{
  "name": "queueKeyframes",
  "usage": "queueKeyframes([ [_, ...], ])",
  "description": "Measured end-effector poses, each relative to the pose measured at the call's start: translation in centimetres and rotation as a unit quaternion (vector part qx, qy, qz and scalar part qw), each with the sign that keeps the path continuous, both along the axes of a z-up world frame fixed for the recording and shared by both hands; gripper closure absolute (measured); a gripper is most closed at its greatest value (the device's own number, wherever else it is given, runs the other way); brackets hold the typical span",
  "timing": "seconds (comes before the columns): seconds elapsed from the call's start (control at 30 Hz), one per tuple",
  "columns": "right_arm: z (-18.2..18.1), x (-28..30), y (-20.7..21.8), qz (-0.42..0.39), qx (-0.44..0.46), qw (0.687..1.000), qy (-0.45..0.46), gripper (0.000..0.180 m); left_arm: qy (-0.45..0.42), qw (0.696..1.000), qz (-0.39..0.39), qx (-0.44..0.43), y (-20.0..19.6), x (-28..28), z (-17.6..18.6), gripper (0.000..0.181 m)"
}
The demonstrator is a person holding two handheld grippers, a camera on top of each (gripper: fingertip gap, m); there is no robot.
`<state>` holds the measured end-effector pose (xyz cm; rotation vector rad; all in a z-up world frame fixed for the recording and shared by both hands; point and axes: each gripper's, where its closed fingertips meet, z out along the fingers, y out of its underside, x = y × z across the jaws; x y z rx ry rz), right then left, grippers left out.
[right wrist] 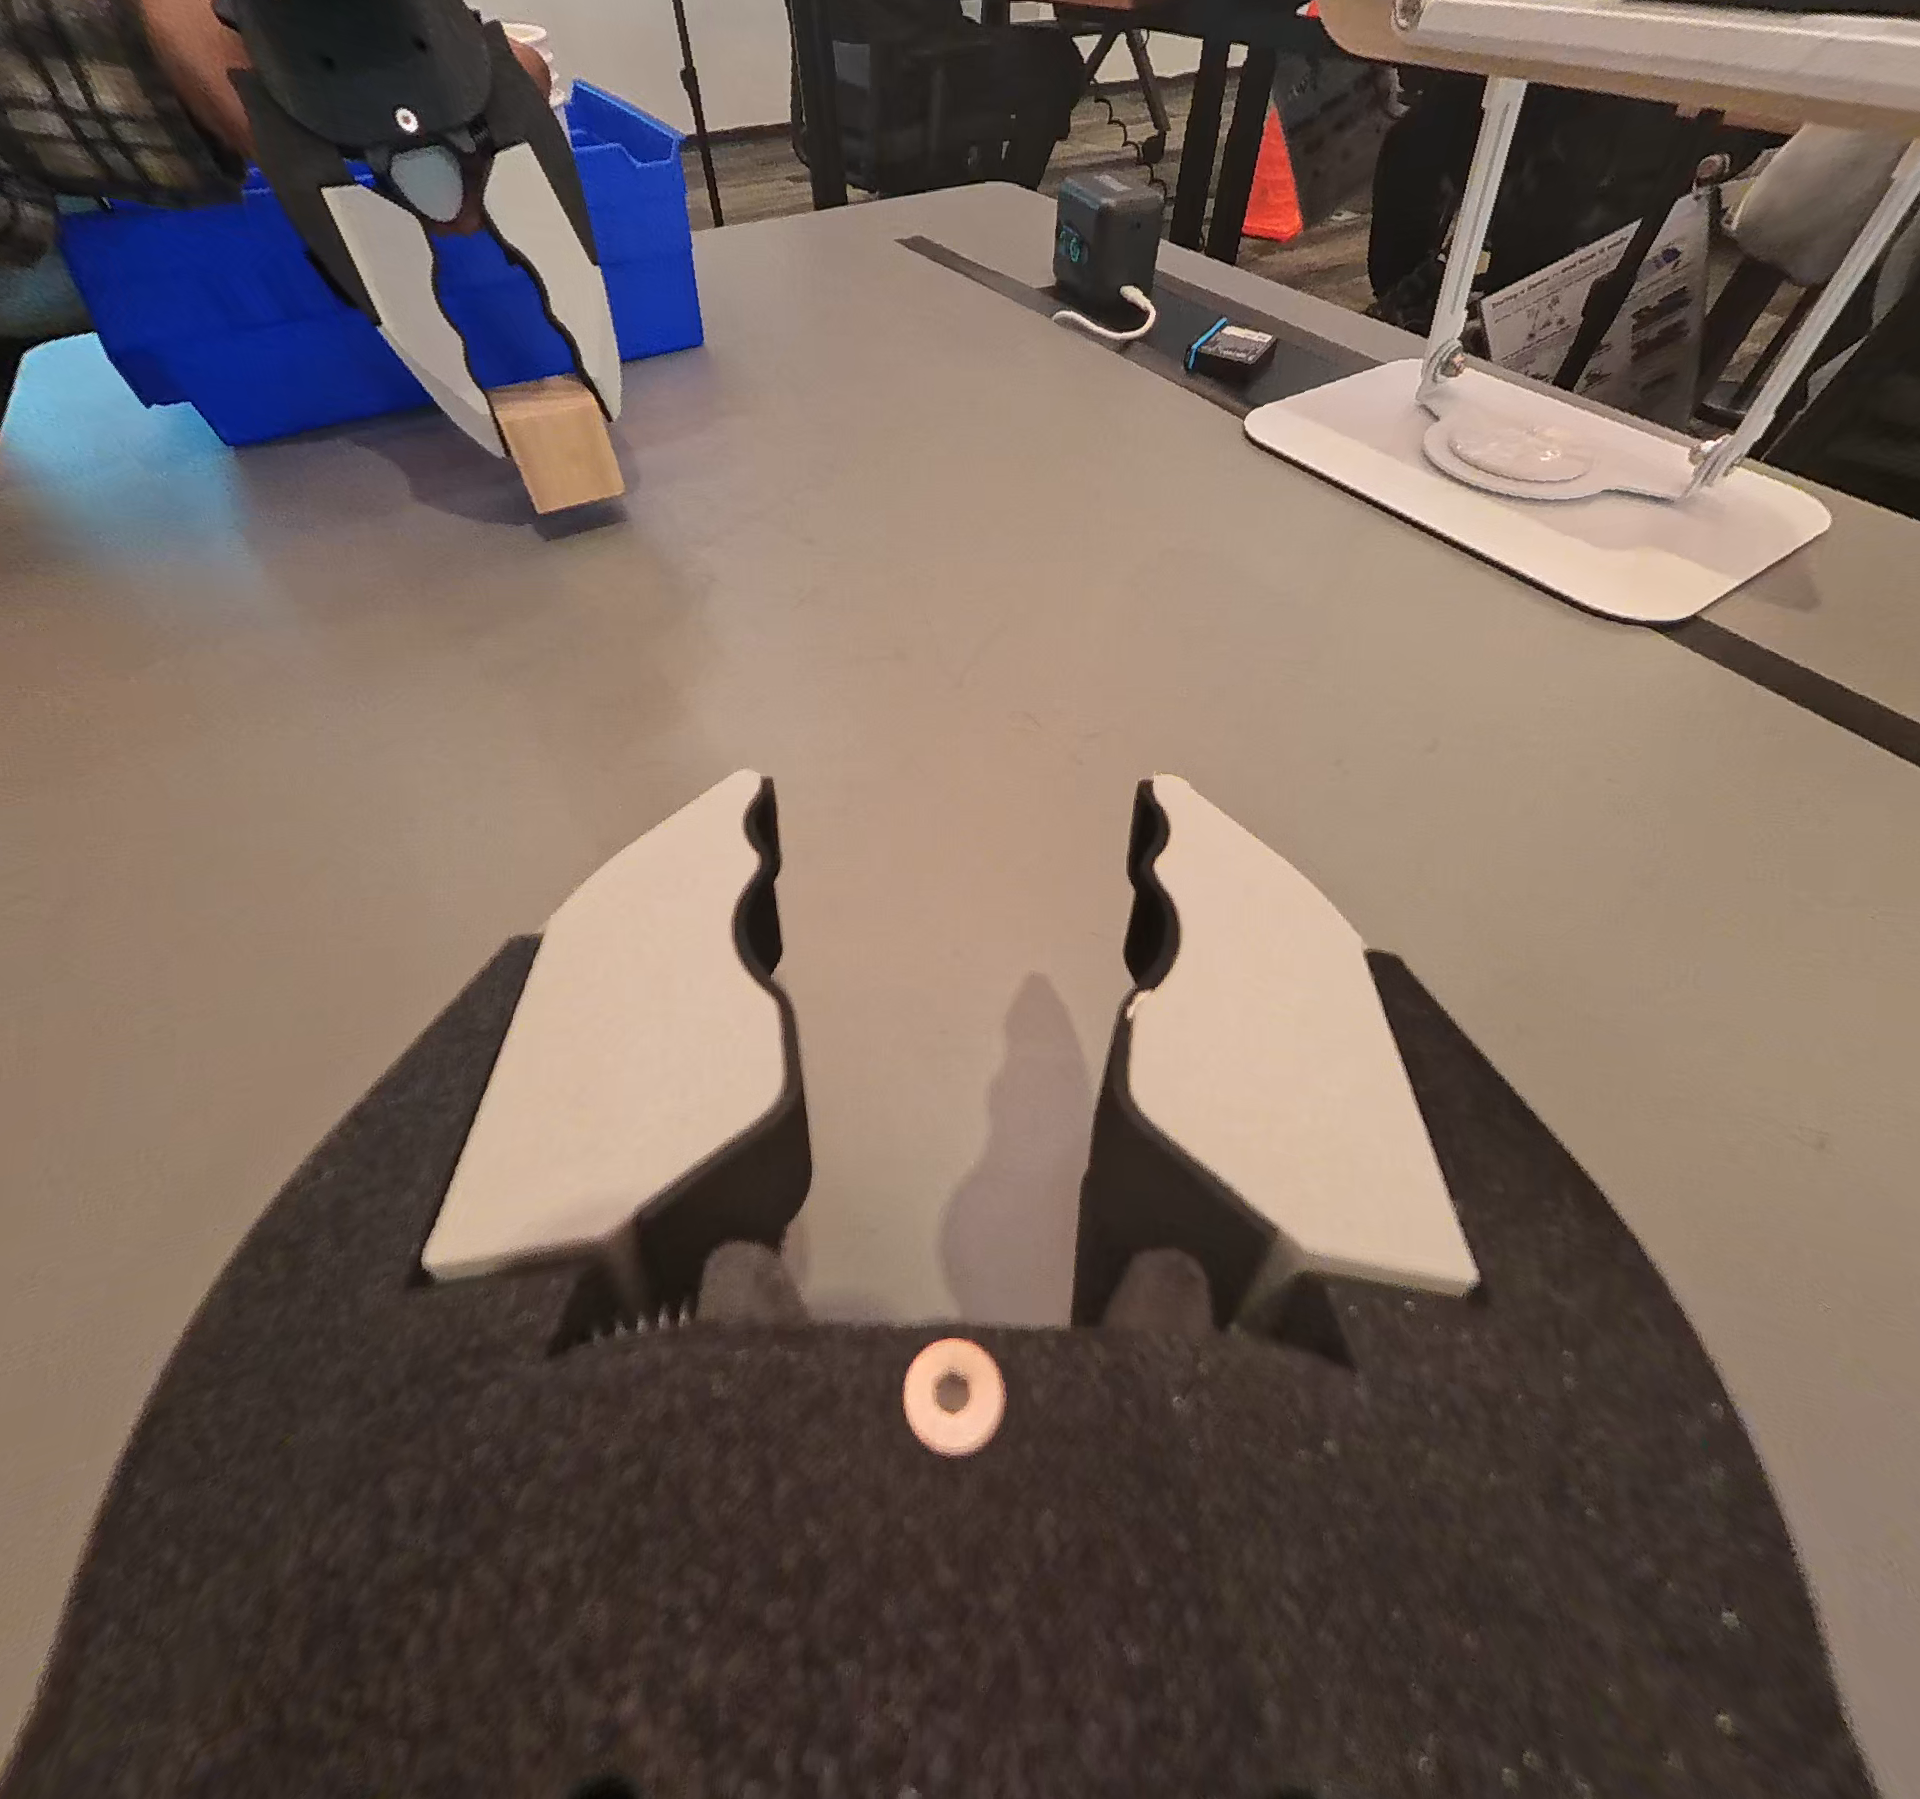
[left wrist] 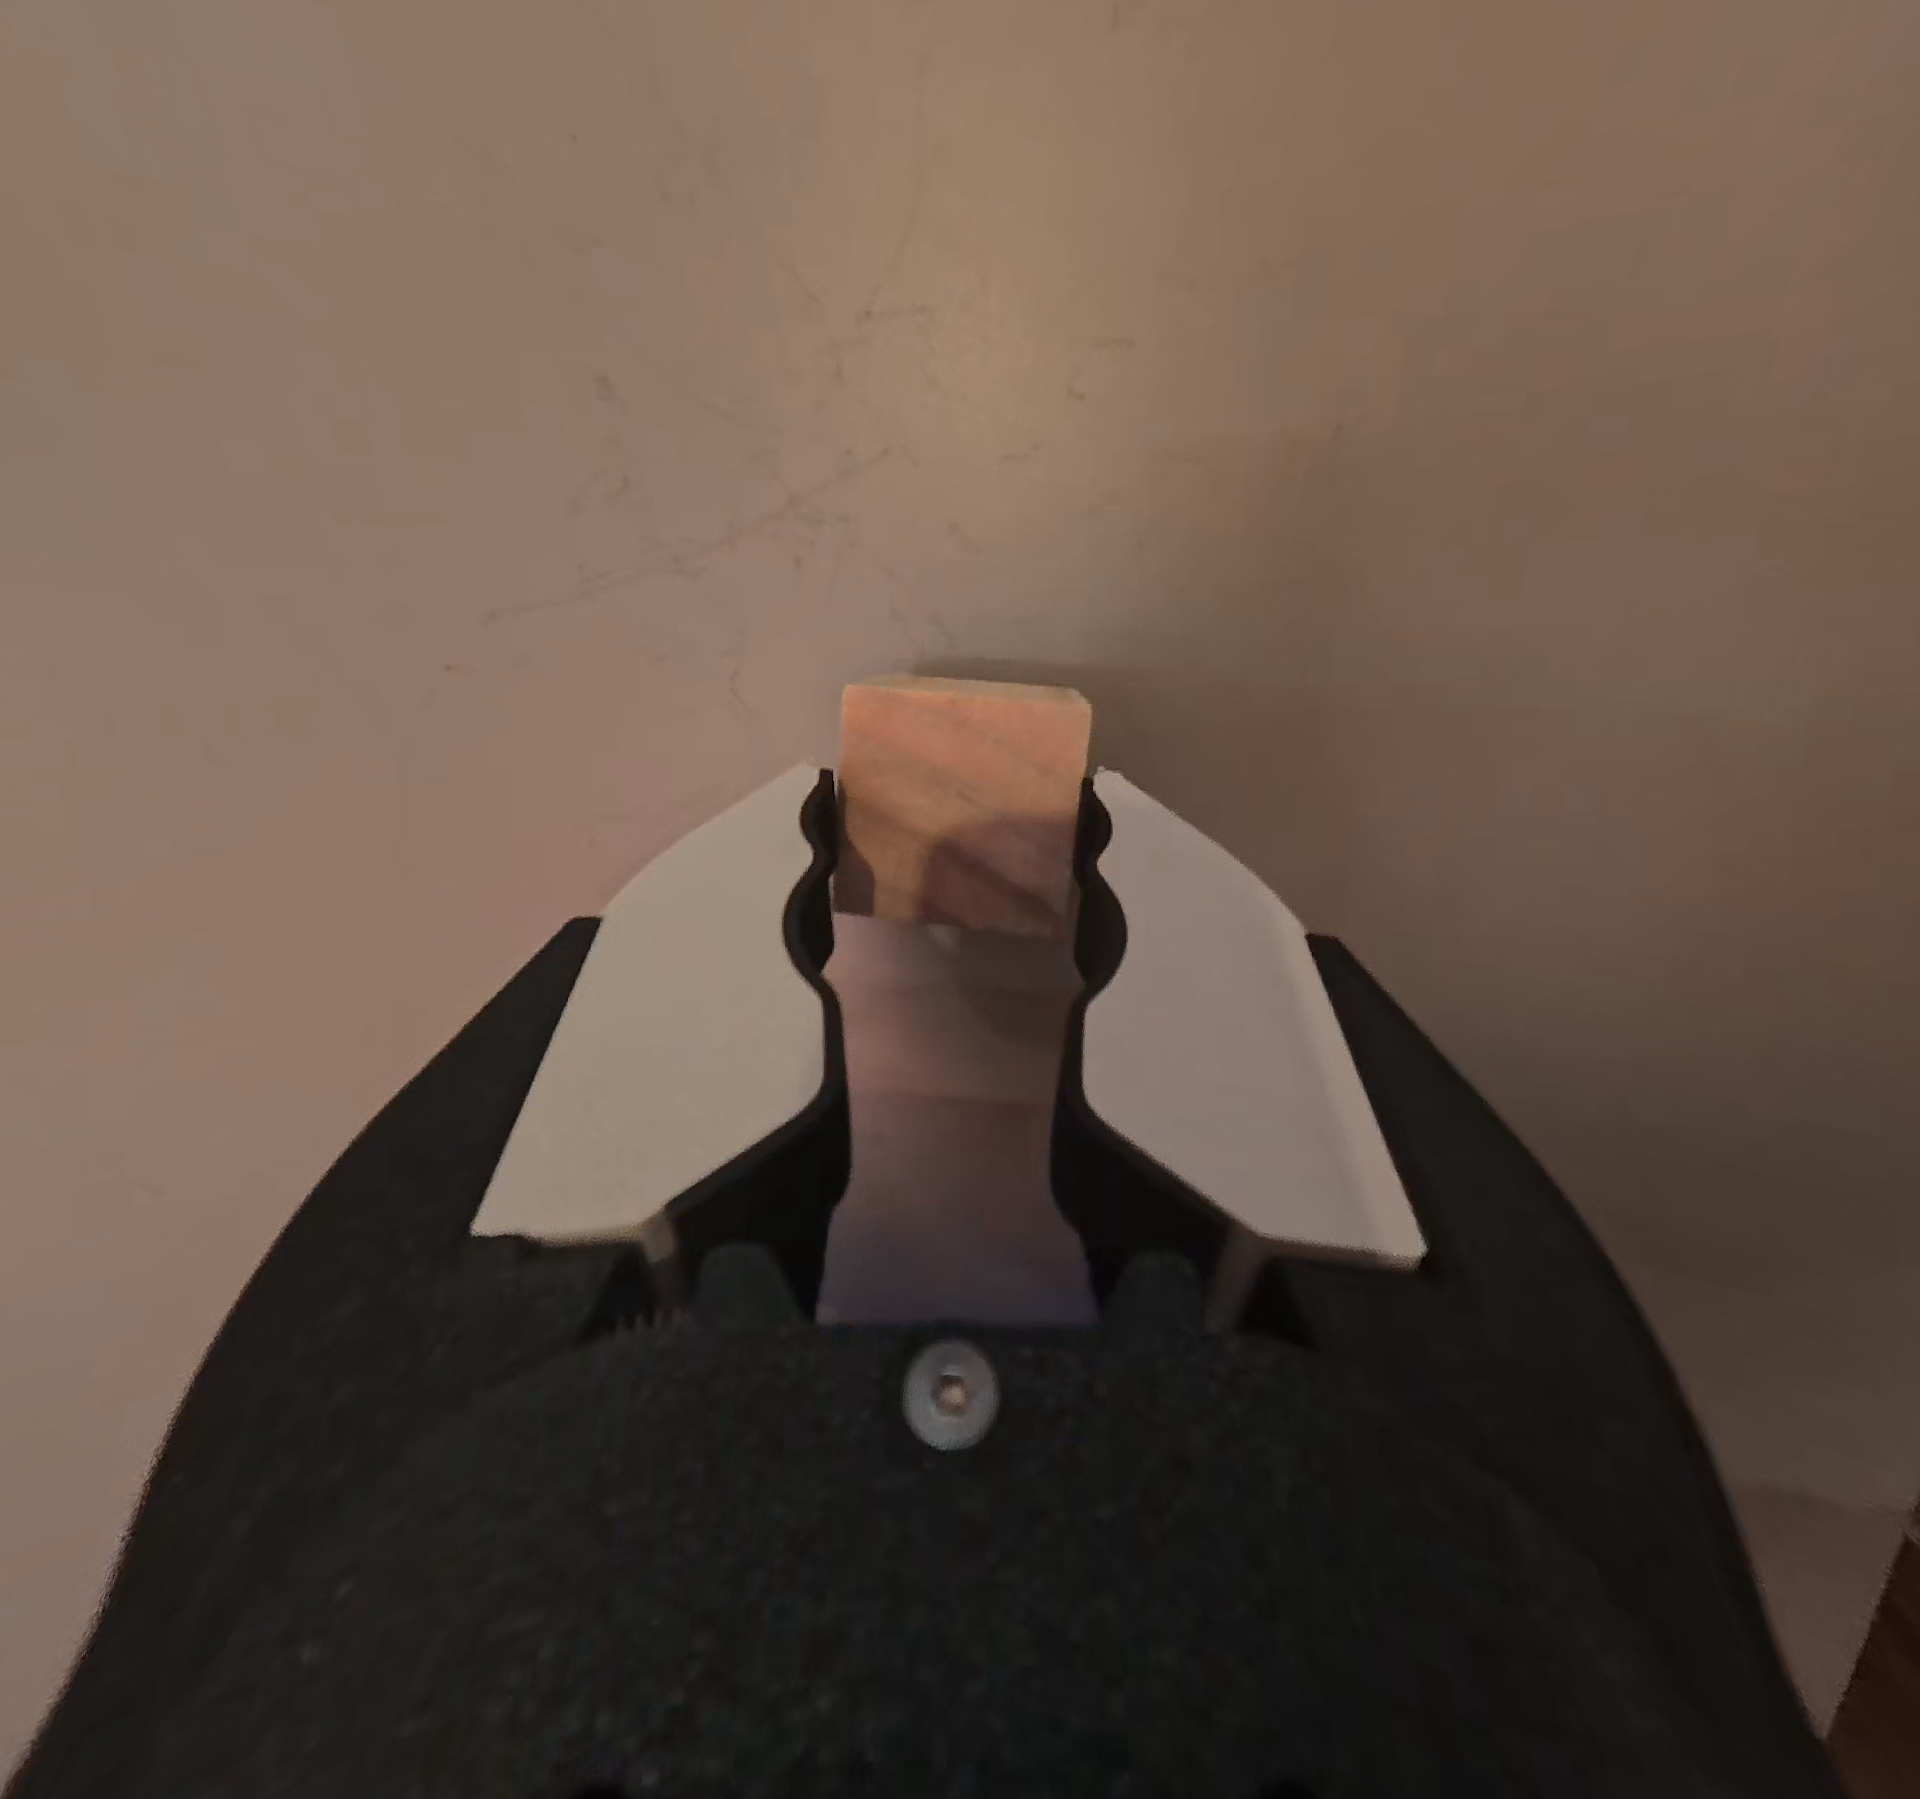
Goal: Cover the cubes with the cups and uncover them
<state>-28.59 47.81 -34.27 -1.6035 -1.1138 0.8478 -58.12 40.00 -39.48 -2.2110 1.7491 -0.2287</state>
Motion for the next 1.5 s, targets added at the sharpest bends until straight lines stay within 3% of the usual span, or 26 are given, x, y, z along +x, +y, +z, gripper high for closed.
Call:
queueKeyframes([
  [0.8,-0.1,-0.2,-0.2,0.006,-0.005,1.000,-0.002,0.115,0.005,1.000,0.005,-0.016,0.6,-0.4,-1.5,0.137],
  [0.93,-0.1,-0.2,-0.1,0.002,-0.004,1.000,-0.001,0.109,-0.003,1.000,0.014,-0.013,0.8,-0.2,-1.1,0.123],
  [1.07,0.3,-0.2,-0.1,-0.001,0.000,1.000,0.006,0.105,-0.004,0.999,0.041,0.033,1.5,-1.1,2.4,0.108],
  [1.17,0.6,-0.1,-0.1,-0.002,0.001,1.000,0.012,0.105,-0.038,0.989,0.095,0.102,1.7,-2.9,8.5,0.103],
  [1.33,1.2,-0.3,-0.7,0.007,0.004,1.000,0.020,0.105,-0.114,0.936,0.264,0.206,-0.7,-9.8,18.4,0.110],
  [1.4,1.2,-0.5,-0.9,0.011,0.006,1.000,0.018,0.105,-0.107,0.906,0.340,0.229,-2.8,-13.8,19.7,0.116],
  [1.5,1.2,-0.8,-1.4,0.020,0.004,1.000,0.018,0.105,-0.087,0.876,0.420,0.221,-6.4,-18.5,18.2,0.120],
])
